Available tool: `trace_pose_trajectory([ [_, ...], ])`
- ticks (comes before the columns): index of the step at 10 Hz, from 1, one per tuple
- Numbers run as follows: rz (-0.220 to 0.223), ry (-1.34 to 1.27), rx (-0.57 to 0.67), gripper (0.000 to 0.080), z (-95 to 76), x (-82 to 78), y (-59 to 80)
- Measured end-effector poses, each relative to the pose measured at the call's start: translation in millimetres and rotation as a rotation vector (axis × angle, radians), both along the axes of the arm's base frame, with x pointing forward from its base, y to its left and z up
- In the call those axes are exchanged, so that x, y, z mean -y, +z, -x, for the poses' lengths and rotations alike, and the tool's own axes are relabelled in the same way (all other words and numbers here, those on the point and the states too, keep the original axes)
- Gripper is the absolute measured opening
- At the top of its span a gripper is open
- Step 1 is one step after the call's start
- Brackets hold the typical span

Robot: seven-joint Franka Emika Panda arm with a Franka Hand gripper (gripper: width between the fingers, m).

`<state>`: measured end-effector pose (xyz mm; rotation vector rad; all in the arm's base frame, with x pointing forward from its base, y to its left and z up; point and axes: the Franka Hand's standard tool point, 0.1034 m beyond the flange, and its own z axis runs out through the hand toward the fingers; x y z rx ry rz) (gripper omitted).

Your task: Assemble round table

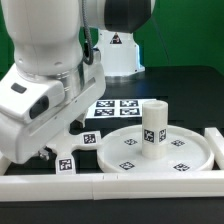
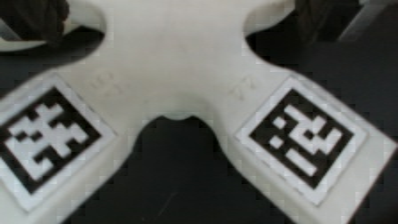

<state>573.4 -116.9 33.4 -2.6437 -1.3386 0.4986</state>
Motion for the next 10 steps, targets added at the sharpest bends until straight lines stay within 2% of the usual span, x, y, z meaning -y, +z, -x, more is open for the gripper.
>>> trace_pose_trajectory([
  [3, -0.001, 0.001, -0.012, 0.0649, 4.2, -0.4, -8.3],
  [6, -0.001, 0.000, -0.013, 0.0628, 4.5, -0.2, -8.4],
  [7, 0.000, 0.000, -0.013, 0.0480, 4.5, -0.2, -8.4],
  [10, 0.000, -0.001, -0.013, 0.0446, 4.4, 0.3, -8.0],
])
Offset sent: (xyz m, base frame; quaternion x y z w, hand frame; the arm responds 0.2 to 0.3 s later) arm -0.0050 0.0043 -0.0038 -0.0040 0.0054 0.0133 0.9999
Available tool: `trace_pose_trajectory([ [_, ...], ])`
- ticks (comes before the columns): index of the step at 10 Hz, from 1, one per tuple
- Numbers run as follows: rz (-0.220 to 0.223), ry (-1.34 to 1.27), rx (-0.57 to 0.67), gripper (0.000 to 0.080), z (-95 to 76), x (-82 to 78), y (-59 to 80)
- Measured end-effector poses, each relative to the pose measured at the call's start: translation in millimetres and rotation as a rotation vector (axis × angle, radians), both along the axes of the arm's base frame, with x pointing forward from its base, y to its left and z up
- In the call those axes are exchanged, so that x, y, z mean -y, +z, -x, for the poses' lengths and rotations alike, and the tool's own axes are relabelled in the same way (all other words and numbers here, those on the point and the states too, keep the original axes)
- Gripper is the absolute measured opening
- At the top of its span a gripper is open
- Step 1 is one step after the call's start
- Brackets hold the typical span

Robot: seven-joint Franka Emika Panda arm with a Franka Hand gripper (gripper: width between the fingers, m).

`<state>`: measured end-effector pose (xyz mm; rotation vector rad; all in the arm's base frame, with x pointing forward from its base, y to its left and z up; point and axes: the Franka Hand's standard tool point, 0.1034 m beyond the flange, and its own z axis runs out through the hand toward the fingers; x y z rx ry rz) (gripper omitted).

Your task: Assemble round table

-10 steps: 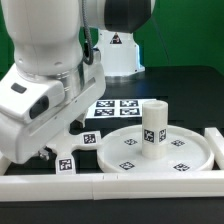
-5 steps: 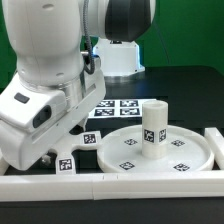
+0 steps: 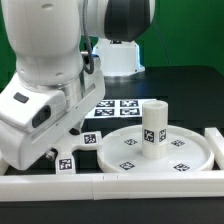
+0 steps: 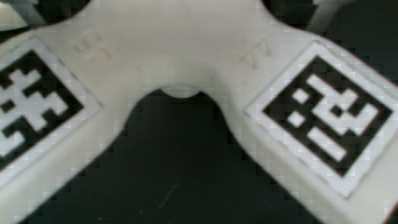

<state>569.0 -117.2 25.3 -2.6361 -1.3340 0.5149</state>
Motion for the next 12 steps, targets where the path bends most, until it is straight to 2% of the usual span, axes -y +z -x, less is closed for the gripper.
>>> trace_pose_trajectory([
  [1, 0.000, 0.000, 0.001, 0.0446, -0.2, -0.1, 0.3],
  [2, 0.004, -0.031, -0.004, 0.0446, 0.0, -4.3, 11.2],
  [4, -0.005, -0.052, 0.003, 0.0446, 1.6, -18.5, 60.4],
  [6, 0.001, -0.087, 0.037, 0.0446, 3.7, -33.7, 91.1],
  [10, 0.015, -0.130, 0.043, 0.0446, 3.6, -34.9, 89.0],
  [11, 0.026, -0.181, 0.013, 0.0446, 8.6, -47.8, 90.5],
  [12, -0.010, -0.199, 0.037, 0.0447, 5.2, -63.5, 100.3],
])
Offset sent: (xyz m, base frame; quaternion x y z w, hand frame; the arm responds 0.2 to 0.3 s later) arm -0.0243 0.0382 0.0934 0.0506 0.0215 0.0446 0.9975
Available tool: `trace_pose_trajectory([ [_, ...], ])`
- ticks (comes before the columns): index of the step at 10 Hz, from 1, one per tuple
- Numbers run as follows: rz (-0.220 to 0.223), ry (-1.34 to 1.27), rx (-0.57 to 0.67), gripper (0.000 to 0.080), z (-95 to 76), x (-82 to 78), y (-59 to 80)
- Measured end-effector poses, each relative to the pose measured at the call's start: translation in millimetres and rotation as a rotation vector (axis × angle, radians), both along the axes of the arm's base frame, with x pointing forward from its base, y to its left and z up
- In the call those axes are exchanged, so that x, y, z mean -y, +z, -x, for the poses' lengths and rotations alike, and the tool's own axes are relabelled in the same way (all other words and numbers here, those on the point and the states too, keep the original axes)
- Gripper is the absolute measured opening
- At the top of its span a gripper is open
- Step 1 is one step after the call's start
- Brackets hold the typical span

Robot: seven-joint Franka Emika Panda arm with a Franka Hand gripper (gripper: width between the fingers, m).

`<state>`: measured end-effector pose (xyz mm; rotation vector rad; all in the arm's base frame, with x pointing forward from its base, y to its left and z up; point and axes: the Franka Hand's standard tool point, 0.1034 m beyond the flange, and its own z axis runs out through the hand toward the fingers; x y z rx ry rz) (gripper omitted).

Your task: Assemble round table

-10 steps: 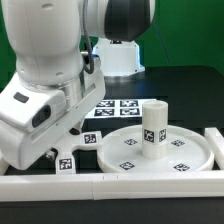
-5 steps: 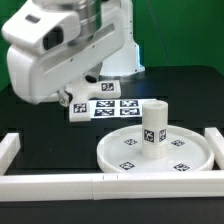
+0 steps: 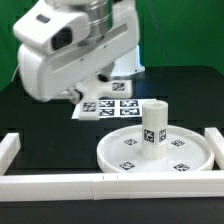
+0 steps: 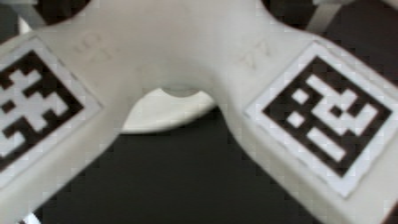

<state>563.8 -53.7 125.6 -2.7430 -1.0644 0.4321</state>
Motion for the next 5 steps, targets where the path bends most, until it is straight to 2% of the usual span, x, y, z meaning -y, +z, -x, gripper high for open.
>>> trace_pose_trajectory([
  [1, -0.052, -0.045, 0.053, 0.0448, 2.7, -17.9, 11.6],
  [3, -0.087, -0.108, 0.216, 0.0448, 4.7, -36.5, 15.8],
  [4, -0.118, -0.096, 0.245, 0.0448, 10.4, -33.1, 13.6],
  [5, -0.122, -0.120, 0.269, 0.0448, 8.4, -24.1, 12.3],
])
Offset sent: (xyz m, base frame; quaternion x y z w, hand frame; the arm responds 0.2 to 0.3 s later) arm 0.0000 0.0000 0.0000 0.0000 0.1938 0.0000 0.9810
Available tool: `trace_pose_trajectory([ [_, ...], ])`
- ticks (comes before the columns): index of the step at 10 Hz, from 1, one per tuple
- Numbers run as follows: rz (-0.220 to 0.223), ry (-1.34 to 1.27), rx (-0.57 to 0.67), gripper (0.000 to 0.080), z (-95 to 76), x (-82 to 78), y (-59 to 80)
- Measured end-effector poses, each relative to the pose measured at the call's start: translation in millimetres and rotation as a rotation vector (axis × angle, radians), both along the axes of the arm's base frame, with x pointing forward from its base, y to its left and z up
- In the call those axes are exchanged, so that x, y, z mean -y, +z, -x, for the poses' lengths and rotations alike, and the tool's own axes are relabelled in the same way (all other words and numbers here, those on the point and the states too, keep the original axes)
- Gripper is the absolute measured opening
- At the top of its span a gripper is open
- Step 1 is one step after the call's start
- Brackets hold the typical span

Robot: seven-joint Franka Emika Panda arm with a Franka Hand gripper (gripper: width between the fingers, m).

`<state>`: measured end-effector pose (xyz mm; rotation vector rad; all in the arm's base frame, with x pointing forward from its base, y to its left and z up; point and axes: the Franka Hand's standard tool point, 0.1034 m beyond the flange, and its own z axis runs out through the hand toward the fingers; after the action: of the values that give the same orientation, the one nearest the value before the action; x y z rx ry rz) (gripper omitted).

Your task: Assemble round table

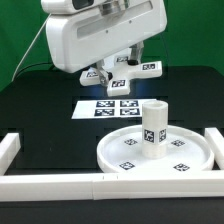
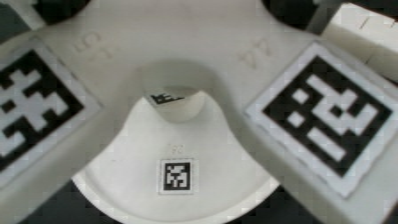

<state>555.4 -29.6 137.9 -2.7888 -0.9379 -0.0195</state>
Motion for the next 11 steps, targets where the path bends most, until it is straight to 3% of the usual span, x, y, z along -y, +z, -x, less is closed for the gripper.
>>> trace_pose_trajectory([
  [2, 0.003, -0.001, 0.003, 0.0448, 0.3, 1.1, -0.9],
  [3, 0.041, 0.008, 0.068, 0.0448, -9.0, -0.9, 5.2],
  [5, 0.102, 0.038, 0.157, 0.0448, -15.7, -28.5, 20.1],
  [7, 0.125, 0.032, 0.210, 0.0448, -18.7, -49.2, 16.9],
  [9, 0.125, 0.025, 0.203, 0.0448, -18.2, -45.0, 16.0],
  [11, 0.160, 0.074, 0.215, 0.0448, -15.8, -55.7, 7.9],
])
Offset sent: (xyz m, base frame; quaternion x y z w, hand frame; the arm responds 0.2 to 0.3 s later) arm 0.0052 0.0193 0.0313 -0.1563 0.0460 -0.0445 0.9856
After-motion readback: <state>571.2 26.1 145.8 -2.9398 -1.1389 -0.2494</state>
